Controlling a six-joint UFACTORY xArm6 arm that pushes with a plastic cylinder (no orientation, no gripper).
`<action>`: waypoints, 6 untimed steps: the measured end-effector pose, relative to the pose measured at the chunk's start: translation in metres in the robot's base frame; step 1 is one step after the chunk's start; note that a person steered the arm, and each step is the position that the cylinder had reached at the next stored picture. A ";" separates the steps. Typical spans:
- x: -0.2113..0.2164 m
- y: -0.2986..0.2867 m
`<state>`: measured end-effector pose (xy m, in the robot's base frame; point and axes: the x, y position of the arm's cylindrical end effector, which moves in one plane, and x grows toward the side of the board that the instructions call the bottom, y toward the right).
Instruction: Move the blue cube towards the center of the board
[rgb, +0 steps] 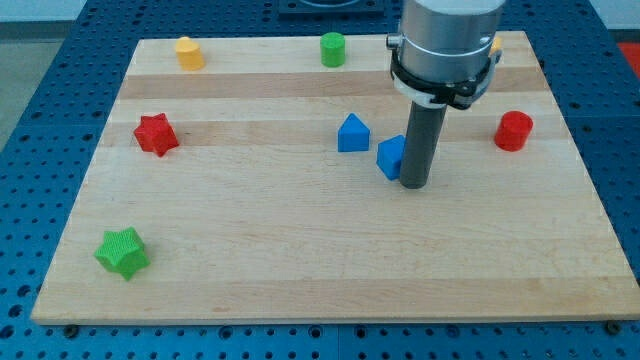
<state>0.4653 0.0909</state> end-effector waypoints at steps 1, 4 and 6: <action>-0.003 0.000; -0.015 0.000; -0.015 0.041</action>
